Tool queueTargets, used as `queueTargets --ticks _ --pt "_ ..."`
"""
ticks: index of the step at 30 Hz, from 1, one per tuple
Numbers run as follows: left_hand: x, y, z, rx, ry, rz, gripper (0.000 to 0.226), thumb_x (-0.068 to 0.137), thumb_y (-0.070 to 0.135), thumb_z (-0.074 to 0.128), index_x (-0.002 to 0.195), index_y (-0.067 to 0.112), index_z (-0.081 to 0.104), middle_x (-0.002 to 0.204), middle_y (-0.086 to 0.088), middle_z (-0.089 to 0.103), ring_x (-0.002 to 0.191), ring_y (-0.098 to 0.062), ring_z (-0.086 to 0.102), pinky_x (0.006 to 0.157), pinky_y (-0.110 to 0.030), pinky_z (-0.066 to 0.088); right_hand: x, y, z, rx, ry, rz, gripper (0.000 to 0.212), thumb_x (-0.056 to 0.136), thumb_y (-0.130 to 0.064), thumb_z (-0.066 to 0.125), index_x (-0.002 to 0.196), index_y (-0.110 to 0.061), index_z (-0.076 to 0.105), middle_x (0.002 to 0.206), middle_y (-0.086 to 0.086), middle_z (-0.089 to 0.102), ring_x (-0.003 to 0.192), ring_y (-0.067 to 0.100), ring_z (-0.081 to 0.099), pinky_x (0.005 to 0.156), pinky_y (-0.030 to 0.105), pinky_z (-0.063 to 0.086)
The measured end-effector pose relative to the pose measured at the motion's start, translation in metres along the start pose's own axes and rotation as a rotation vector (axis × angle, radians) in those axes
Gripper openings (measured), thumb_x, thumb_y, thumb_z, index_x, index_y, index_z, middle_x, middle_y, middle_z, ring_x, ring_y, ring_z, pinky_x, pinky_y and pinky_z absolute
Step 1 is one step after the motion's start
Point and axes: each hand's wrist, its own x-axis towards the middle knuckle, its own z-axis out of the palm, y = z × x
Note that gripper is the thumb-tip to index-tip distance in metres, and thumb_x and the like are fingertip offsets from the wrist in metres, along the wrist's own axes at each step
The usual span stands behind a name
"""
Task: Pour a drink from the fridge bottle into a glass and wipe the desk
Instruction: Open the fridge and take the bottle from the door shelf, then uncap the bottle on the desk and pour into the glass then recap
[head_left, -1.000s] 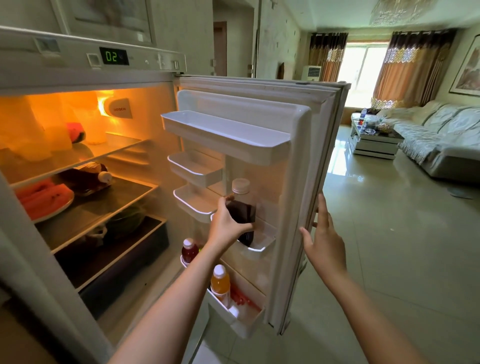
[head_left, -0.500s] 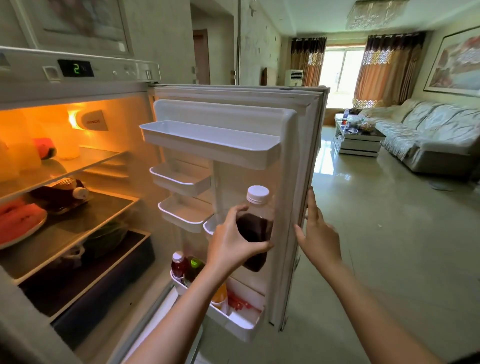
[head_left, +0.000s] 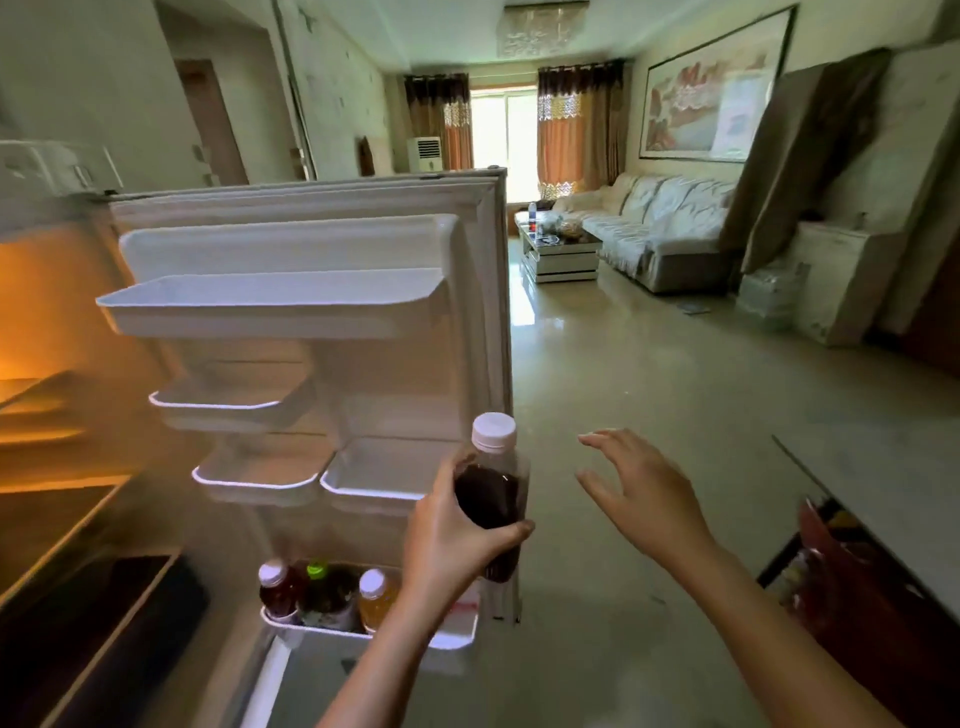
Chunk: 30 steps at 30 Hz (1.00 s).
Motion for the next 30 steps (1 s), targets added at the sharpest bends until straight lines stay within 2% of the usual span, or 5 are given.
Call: queueTargets --ticks 6,11,18,25,30 --pt "-0.020 0.006 0.048 -0.017 -0.138 0.008 0.089 0.041 0.052 0.083 0.121 0.045 0.044 0.108 0.017 0.065 0.103 -0.008 0.060 0.088 -0.033 0.050 -0.063 0.020 -0.024 -0.070 -0.178 0.201 0.038 0.088 -0.047 0.052 0.123 -0.033 0.054 0.125 -0.011 0.058 0.116 0.013 0.051 0.091 0.036 0.044" --pt "-0.033 0.025 0.087 -0.017 -0.195 0.011 0.089 0.045 0.047 0.085 0.123 0.043 0.044 0.098 0.023 0.060 0.097 -0.002 0.060 0.081 -0.023 0.047 -0.088 0.048 -0.051 -0.052 -0.282 0.274 0.043 0.090 -0.052 0.045 0.128 -0.035 0.049 0.131 -0.012 0.055 0.120 0.009 0.048 0.097 0.036 0.041" --pt "-0.040 0.056 0.159 -0.009 -0.098 -0.016 0.089 0.045 0.045 0.085 0.122 0.047 0.042 0.092 0.029 0.058 0.093 -0.004 0.061 0.080 -0.027 0.050 -0.104 0.108 -0.084 0.027 -0.244 0.286 0.041 0.091 -0.049 0.044 0.130 -0.037 0.046 0.126 -0.015 0.056 0.108 0.002 0.051 0.090 0.026 0.043" --pt "-0.037 0.088 0.233 -0.015 -0.021 -0.084 0.086 0.048 0.039 0.088 0.123 0.040 0.044 0.086 0.038 0.048 0.077 0.026 0.046 0.064 0.002 0.035 -0.088 0.188 -0.111 0.078 -0.401 0.226 0.041 0.089 -0.049 0.048 0.129 -0.042 0.046 0.127 -0.023 0.051 0.109 -0.009 0.043 0.094 0.017 0.038" --pt "-0.013 0.090 0.266 0.011 -0.034 -0.150 0.085 0.049 0.044 0.086 0.121 0.043 0.041 0.090 0.034 0.055 0.082 0.017 0.054 0.068 -0.010 0.045 -0.056 0.235 -0.105 0.095 -0.489 0.215 0.039 0.088 -0.052 0.048 0.126 -0.043 0.047 0.124 -0.027 0.051 0.111 -0.008 0.044 0.093 0.016 0.037"
